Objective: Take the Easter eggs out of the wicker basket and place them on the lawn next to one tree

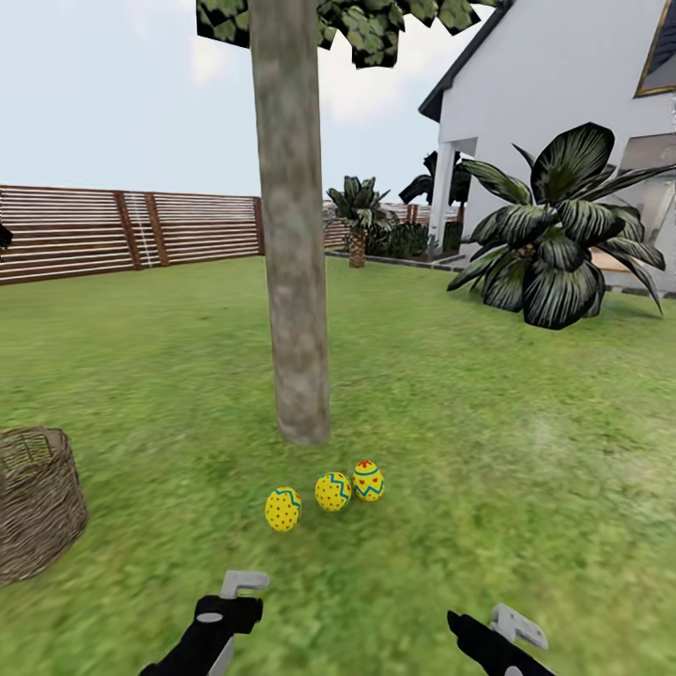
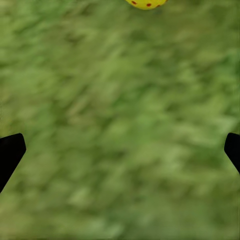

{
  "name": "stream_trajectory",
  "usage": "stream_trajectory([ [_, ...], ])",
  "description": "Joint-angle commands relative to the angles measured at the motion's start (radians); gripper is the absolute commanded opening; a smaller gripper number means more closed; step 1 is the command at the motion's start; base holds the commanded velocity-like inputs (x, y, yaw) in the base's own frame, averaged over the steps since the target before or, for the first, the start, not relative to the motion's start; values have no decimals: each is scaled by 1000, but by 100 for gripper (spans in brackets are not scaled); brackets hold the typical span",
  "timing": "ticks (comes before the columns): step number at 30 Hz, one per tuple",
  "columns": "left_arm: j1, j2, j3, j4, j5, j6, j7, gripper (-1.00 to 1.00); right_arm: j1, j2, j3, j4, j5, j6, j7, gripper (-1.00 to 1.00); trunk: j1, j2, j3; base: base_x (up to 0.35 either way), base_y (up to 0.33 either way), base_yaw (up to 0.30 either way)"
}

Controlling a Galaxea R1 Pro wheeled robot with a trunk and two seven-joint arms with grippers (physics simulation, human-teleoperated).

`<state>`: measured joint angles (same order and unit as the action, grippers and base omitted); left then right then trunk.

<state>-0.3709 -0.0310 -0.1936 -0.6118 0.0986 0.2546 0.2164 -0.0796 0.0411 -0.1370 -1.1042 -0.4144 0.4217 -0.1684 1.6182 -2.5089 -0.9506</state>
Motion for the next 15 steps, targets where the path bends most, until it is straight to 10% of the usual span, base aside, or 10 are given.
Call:
stream_trajectory([
  [1,1,1,-6,8,11,-9,9,100,0,0,0,8,-10,-8,-7,100,-1,0,3,0,0,0],
  [15,3,-1,-4,177,16,-239,9,100,0,-4,7,189,-8,-236,4,100,-7,3,57,0,0,0],
])
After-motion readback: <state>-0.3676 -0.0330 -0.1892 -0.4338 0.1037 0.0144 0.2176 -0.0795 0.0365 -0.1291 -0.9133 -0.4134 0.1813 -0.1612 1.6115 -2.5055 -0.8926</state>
